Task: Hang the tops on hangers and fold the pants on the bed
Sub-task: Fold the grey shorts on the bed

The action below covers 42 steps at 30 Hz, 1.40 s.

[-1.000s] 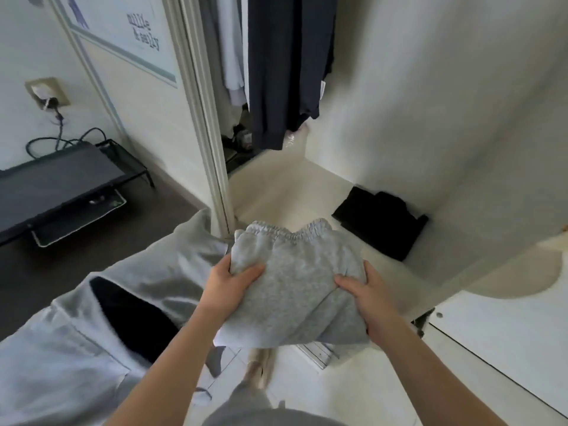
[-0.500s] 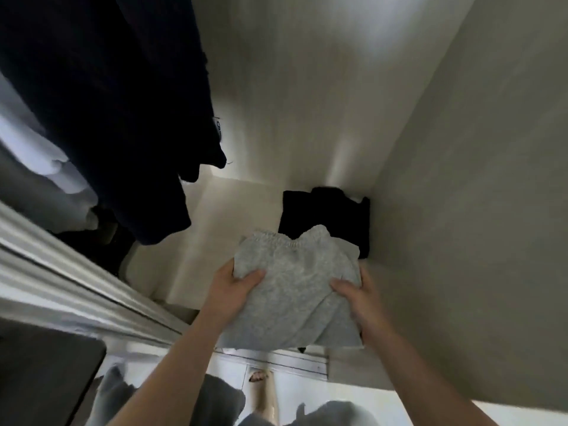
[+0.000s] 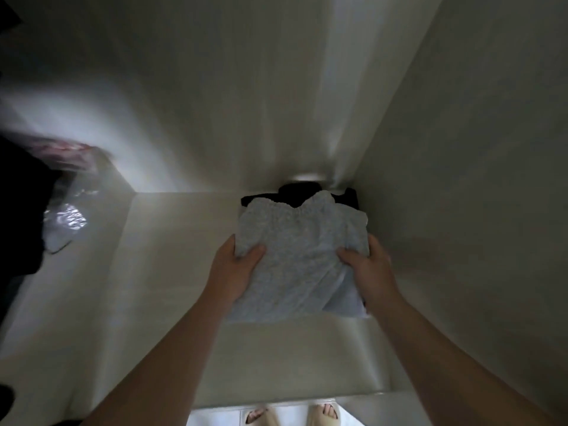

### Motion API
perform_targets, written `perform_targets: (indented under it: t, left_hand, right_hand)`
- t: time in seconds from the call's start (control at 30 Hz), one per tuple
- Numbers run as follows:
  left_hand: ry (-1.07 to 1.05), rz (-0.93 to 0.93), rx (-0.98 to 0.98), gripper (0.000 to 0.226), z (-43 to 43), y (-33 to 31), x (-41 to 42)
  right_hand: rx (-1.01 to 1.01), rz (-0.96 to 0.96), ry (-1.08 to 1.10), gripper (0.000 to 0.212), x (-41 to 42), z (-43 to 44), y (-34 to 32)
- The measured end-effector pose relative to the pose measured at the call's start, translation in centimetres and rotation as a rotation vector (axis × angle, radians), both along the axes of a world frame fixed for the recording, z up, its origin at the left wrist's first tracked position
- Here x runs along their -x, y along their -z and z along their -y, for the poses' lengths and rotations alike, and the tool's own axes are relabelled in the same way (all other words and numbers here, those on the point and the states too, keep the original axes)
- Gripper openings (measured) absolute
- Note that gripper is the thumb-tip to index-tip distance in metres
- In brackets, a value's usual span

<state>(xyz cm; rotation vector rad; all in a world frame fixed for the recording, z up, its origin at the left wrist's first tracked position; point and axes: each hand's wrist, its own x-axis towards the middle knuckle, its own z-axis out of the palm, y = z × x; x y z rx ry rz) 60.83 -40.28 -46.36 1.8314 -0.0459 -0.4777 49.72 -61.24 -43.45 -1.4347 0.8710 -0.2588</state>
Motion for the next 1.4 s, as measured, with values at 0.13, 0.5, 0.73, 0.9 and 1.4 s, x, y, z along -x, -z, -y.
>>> perform_targets:
  t: [0.13,0.5,0.73,0.9,1.4]
  left_hand:
    - [0.027,0.088,0.001,0.043,3.1,1.8,-4.4]
    - [0.047,0.248,-0.602,0.074,7.0,8.9,-6.9]
    - [0.422,0.749,-0.746,0.063,8.4,12.4,-4.3]
    - [0.506,0.680,-0.827,0.068,9.5,15.5,-5.9]
    - [0.554,0.531,-0.878,0.069,9.5,14.3,-5.1]
  right_hand:
    - [0.137,0.018,0.013,0.041,-4.7,2.8,1.6]
    - [0.806,-0.338,-0.129,0.068,-7.0,5.7,9.7]
    - [1.189,-0.502,-0.480,0.060,-5.9,2.7,13.6]
    - [1.185,-0.630,-0.581,0.067,-7.9,4.4,16.9]
    - [1.150,-0.723,-0.697,0.074,-7.1,4.1,16.1]
